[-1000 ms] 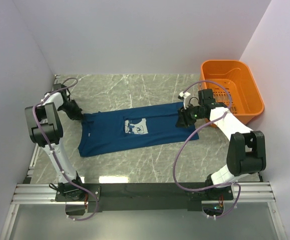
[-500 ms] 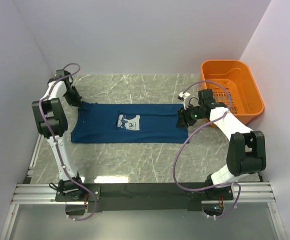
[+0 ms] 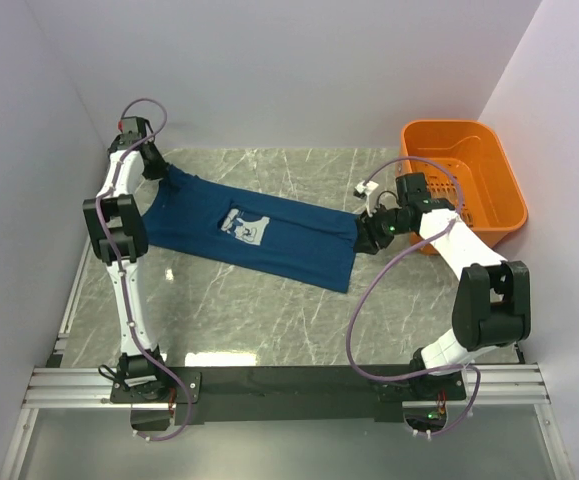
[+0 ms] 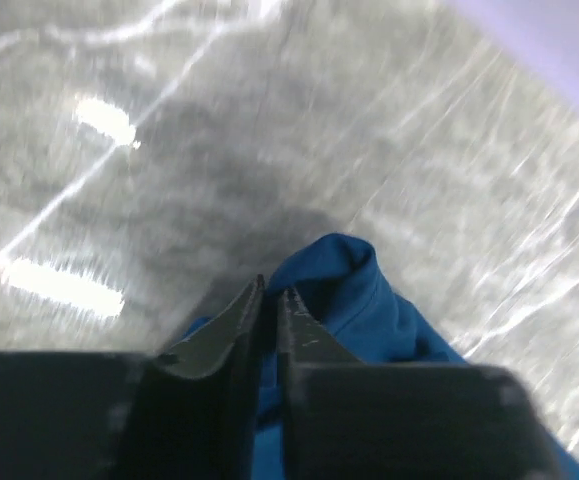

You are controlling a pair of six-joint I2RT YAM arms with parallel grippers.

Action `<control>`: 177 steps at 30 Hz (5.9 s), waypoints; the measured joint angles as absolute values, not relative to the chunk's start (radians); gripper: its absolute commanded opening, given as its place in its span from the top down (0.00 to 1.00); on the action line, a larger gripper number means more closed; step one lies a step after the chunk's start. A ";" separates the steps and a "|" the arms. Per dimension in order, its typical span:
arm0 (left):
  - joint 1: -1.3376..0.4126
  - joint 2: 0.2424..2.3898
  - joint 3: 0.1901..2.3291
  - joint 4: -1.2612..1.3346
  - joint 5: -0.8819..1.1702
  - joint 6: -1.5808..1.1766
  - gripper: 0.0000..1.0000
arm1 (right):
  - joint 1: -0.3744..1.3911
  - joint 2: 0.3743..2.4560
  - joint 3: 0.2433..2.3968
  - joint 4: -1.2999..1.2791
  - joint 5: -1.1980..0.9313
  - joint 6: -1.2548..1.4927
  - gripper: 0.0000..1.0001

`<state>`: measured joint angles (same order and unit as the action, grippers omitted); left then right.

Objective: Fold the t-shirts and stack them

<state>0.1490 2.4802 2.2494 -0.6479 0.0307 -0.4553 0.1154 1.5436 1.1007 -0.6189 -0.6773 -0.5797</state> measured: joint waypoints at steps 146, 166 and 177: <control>0.247 1.196 0.698 -0.405 0.233 -0.868 0.32 | 0.499 2.522 2.220 -0.607 -0.428 0.096 0.77; 0.247 1.210 0.697 -0.371 0.286 -0.859 0.34 | 0.535 2.575 2.299 -0.621 -0.523 0.114 0.90; 0.164 1.420 0.881 -0.360 0.291 -0.826 0.44 | 0.541 2.600 2.299 -0.636 -0.516 0.123 0.90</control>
